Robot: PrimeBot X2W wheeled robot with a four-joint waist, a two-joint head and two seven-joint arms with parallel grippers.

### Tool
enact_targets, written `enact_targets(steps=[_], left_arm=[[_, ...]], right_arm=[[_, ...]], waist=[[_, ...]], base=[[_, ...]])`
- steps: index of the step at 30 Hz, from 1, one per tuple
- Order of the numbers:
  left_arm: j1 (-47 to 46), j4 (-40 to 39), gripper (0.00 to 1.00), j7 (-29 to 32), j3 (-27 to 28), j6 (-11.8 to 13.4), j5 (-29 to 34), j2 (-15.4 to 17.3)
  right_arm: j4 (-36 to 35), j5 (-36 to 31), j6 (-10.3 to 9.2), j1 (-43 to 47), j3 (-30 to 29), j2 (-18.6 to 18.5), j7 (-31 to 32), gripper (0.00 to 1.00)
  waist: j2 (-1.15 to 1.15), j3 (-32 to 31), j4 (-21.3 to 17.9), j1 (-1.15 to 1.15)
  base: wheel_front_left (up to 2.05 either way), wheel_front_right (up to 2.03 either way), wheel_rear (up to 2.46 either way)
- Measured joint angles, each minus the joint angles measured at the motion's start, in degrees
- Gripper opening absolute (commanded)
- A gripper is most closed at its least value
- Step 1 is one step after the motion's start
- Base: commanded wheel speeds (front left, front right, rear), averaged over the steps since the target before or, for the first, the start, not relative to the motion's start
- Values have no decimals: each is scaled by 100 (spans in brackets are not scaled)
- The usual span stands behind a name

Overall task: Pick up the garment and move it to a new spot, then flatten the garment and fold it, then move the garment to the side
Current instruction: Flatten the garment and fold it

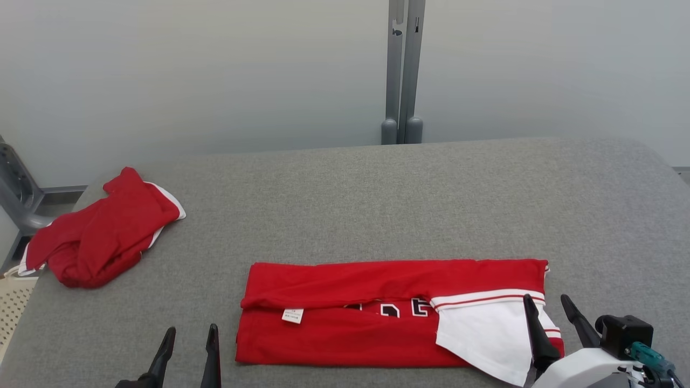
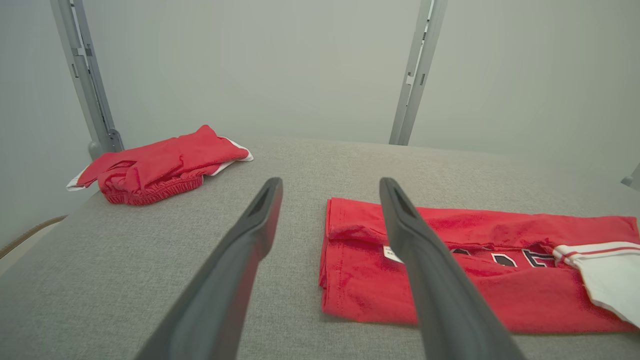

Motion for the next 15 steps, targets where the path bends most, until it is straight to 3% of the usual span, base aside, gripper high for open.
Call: enact_targets(steps=[15], left_arm=[[228, 264, 100, 0, 417, -102, 220, -60]], right_arm=[[73, -155, 0, 45, 99, -1, 152, 100]], waist=[[0, -136, 30, 0]], base=[[0, 0, 0]])
